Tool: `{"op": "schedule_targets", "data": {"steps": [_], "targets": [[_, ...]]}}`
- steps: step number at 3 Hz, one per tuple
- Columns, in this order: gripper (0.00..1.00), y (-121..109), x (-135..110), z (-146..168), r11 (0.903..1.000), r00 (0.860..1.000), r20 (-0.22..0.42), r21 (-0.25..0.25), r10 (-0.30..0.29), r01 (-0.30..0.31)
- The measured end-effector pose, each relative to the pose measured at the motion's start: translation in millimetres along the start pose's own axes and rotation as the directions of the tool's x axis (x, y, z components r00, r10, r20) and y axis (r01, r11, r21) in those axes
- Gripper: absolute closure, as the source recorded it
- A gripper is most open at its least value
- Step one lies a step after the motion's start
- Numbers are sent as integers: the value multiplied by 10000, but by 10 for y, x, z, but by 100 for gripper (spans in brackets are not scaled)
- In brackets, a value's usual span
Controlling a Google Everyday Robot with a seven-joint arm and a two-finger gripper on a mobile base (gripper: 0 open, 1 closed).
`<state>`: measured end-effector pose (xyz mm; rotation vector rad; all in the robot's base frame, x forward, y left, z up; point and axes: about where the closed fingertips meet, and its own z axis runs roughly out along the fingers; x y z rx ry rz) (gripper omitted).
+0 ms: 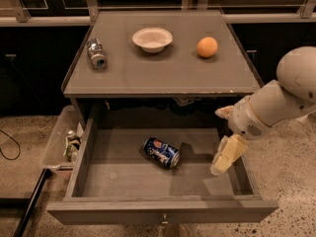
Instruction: Pick pepsi can from top drawer and place on counter
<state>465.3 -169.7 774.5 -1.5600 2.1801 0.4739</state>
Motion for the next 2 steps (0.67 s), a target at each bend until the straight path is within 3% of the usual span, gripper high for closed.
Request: {"op": "schedule_targets", "data": {"steps": [1,2], "targets": [[0,-49,44,346,9989,9978,583,-366,307,-286],[0,-152,-39,815,9996,9929,1177,-240,189,-161]]}}
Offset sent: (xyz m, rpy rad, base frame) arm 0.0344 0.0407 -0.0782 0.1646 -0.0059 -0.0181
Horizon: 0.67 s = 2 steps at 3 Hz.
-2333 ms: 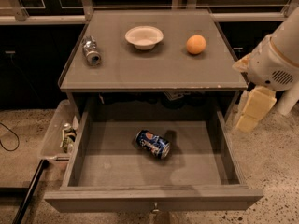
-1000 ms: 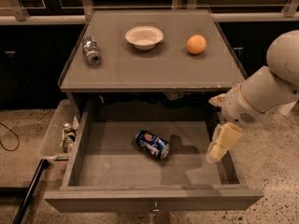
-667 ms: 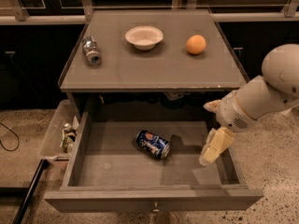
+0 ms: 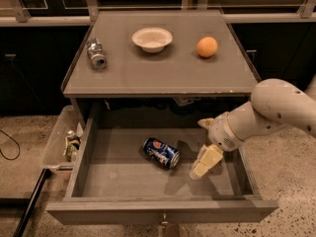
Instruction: Pick pepsi can from top drawer and place on counter
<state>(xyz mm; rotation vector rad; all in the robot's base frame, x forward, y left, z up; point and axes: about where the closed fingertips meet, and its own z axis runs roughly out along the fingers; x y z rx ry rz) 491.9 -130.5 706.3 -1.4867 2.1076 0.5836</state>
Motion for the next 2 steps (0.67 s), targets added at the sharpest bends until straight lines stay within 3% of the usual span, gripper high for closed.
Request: {"op": "schedule_targets", "data": {"steps": [2], "targets": [[0,-48,21,180,9998,9995,268,-112,169,-166]]}}
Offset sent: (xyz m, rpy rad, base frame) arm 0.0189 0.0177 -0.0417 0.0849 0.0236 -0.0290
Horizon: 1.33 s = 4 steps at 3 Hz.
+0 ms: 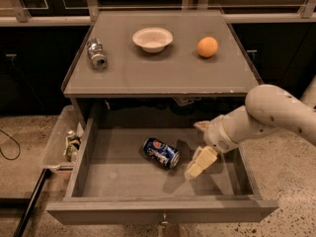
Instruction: Pick pepsi can from top drawer and place on counter
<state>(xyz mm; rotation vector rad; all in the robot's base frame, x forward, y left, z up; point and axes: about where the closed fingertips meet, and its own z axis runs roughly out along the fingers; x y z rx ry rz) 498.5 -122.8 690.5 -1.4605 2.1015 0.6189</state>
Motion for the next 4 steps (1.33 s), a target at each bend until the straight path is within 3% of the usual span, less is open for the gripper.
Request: {"op": "schedule_targets", "data": {"steps": [1,2,3,4], "targets": [[0,-83,38,332,9998,9999,105,-177,62,-60],[0,-134,76,538,9998,9999,89,176,-114,112],[0,-170,53,668,9945,9989,-117,942,-443,452],[0,-230,17,767,9915,9991,270,1271,-327,290]]}}
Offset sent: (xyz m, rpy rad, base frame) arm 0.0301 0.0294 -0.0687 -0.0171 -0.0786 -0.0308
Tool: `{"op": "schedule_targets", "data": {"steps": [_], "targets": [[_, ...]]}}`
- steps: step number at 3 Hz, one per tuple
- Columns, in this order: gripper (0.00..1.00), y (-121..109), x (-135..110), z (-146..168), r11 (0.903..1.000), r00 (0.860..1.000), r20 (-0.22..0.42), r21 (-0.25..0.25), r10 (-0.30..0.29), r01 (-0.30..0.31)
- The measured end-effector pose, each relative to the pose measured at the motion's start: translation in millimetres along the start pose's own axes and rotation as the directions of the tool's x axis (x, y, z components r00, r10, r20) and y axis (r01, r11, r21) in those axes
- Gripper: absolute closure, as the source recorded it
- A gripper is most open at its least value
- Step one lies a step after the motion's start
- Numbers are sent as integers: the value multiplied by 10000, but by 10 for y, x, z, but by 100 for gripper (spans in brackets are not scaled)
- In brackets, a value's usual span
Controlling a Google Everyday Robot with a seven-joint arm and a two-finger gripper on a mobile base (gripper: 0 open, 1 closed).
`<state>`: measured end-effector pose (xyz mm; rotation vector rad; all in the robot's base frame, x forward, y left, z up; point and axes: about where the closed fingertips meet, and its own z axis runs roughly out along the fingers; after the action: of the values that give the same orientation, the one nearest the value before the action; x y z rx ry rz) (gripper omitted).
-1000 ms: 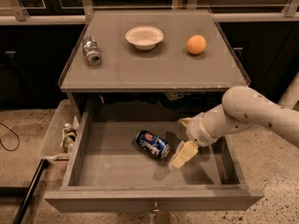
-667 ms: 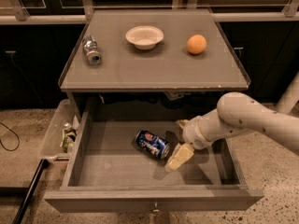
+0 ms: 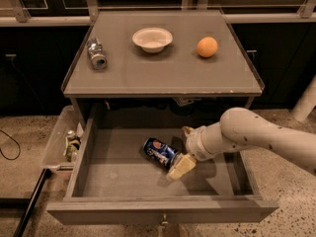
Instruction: Pick pepsi can from top drawer and place on counter
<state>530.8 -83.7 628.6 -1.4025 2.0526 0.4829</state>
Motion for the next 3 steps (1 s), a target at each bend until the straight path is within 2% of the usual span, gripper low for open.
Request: {"op": "schedule_targets", "data": {"steps": [1,2,3], "targets": [[0,8,-89,126,9977,9951,815,-419,558,-525],[0,52,-145,238,9905,9848,1318,-933,1132,-1014],[0,108,-174,299,9880,9805,1405,-907,1373,-1254]]}}
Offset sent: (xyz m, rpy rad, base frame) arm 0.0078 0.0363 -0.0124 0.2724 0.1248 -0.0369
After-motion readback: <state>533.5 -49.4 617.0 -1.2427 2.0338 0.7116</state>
